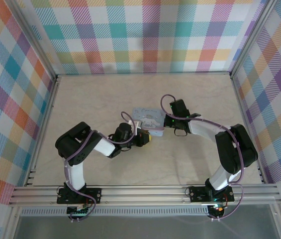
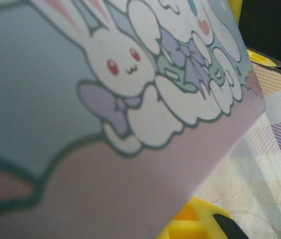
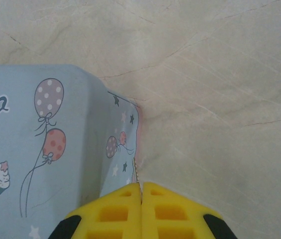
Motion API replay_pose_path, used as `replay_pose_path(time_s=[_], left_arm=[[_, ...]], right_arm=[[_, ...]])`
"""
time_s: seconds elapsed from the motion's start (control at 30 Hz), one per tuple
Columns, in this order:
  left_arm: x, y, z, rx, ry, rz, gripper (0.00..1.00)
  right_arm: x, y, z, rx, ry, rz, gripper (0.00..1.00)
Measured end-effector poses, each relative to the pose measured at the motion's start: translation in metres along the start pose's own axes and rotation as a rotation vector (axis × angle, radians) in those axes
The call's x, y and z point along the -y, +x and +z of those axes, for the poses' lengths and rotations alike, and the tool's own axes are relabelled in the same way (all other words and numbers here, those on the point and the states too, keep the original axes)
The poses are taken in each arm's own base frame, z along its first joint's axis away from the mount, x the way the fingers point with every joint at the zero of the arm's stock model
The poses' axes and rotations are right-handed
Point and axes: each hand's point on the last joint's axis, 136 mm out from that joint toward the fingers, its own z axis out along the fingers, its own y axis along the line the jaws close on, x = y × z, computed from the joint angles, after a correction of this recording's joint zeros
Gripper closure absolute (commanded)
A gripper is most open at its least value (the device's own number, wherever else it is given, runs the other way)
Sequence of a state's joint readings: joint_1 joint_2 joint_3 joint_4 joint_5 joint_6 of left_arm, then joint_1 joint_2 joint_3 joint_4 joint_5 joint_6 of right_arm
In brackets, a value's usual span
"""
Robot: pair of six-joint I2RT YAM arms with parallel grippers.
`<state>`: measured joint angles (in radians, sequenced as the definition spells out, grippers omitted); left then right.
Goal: Unlock a padlock with a key
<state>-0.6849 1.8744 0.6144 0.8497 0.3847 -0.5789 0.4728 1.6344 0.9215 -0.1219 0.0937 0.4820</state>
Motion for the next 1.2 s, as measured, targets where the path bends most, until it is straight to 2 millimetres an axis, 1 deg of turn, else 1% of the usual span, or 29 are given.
replay_pose_path(time_s=[0.1, 0.2, 0.33, 0.47, 0.7, 0.8, 1.0, 1.2], left_arm=[[0.001, 0.0, -0.001, -0.047, -0.023, -0.017, 0.94], [0.002, 0.0, -0.003, -0.09, -0.052, -0.038, 0.94], [0.003, -0.002, -0.008, -0.125, -0.08, -0.062, 0.94], [0.008, -0.004, -0.007, -0.154, -0.087, -0.09, 0.94], [0.024, -0.021, -0.002, -0.145, -0.057, -0.131, 0.94], [0.028, -0.026, 0.001, -0.141, -0.045, -0.16, 0.94], [0.033, -0.037, 0.013, -0.138, -0.027, -0.201, 0.94], [0.037, -0.047, 0.017, -0.124, -0.015, -0.221, 0.94]], right_arm=[[0.0, -0.001, -0.002, 0.001, 0.0, -0.005, 1.0], [-0.001, -0.005, -0.01, 0.015, -0.006, -0.012, 1.0], [-0.002, -0.015, -0.027, 0.057, -0.024, -0.007, 1.0], [-0.004, -0.016, -0.044, 0.083, -0.053, -0.003, 1.0], [0.0, -0.001, -0.078, 0.118, -0.111, 0.001, 1.0], [-0.002, 0.005, -0.093, 0.131, -0.16, 0.005, 1.0], [-0.017, 0.017, -0.118, 0.153, -0.307, 0.009, 1.0], [-0.031, 0.026, -0.133, 0.159, -0.439, 0.03, 1.0]])
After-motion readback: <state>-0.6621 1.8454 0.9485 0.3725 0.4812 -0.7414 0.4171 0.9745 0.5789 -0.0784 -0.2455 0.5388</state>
